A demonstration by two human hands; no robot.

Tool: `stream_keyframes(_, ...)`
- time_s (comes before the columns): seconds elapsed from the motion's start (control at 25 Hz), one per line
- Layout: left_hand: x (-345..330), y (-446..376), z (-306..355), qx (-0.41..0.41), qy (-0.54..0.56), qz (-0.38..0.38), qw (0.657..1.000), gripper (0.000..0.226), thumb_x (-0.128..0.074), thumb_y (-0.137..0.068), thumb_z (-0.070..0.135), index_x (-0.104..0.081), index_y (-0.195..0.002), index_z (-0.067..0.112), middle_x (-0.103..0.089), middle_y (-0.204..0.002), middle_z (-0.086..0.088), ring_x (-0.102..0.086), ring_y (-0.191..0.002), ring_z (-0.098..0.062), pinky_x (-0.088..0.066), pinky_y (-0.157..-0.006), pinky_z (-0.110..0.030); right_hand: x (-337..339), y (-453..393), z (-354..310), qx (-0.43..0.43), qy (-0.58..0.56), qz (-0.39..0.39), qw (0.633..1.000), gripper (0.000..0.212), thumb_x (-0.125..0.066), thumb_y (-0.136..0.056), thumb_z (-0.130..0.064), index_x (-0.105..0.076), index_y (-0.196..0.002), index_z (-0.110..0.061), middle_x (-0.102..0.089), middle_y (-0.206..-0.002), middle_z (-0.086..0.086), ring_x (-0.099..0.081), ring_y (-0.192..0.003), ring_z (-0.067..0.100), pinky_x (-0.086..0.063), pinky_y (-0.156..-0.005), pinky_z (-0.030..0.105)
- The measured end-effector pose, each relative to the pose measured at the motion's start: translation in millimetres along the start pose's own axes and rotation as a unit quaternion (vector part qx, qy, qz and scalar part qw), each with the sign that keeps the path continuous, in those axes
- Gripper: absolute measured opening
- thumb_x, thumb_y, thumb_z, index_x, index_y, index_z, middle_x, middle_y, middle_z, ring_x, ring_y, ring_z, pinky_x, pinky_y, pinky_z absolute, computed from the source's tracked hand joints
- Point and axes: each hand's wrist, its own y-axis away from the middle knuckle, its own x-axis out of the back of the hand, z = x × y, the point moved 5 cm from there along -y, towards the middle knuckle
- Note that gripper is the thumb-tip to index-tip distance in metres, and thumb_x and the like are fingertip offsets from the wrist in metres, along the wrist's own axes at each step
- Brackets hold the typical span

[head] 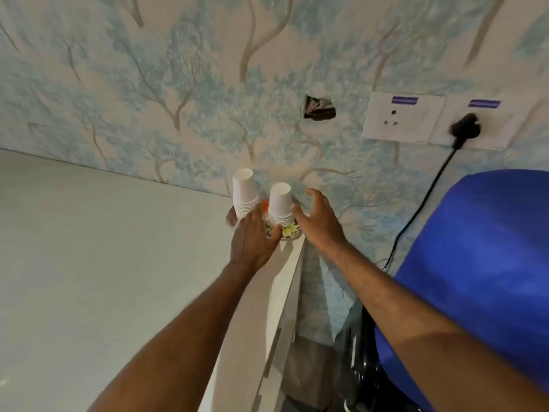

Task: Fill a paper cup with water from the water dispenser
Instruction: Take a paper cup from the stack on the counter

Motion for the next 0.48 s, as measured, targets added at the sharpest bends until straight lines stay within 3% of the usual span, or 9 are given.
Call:
stream_keyframes(0.16, -27.6, -29.1, -15.2, 0.028, 0.096, -0.033, 0.994, 0.066, -0.069, -0.089, 0.048, -0.043, -0.144, 0.023, -0.064, -0.139, -0.003, -0.062, -0.127, -0.027, -0.056, -0.094, -0.047, -31.5, -24.8, 7.3, -0.059, -0.087, -0.030, 0.994, 0.068, -0.068, -0.088, -0.047, -0.046, -0.146, -0.018, -0.056, -0.148, 0.006, -0.056, -0.132, 0.023, -0.044, -0.101, 0.032)
stream_keyframes(0.28, -46.5, -47.6, -22.2, 0.052, 0.115, -0.027, 0.992, 0.071, -0.075, -0.086, 0.047, -0.043, -0.142, 0.017, -0.064, -0.137, -0.006, -0.063, -0.125, -0.029, -0.057, -0.093, -0.047, -50.3, -40.6, 7.4, -0.060, -0.130, -0.018, 0.990, 0.069, -0.074, -0.082, -0.050, -0.051, -0.140, -0.020, -0.063, -0.140, 0.003, -0.060, -0.127, 0.019, -0.050, -0.106, 0.040)
stream_keyframes(0.48, -63.5, -62.8, -24.7, 0.074, 0.135, -0.022, 0.988, 0.076, -0.080, -0.082, 0.044, -0.043, -0.143, 0.017, -0.063, -0.136, -0.006, -0.063, -0.125, -0.028, -0.057, -0.097, -0.048, -59.9, -52.8, 1.8, -0.041, -0.141, -0.006, 0.989, 0.064, -0.075, -0.075, -0.060, -0.058, -0.129, -0.031, -0.069, -0.125, -0.008, -0.066, -0.113, 0.013, -0.057, -0.097, 0.042)
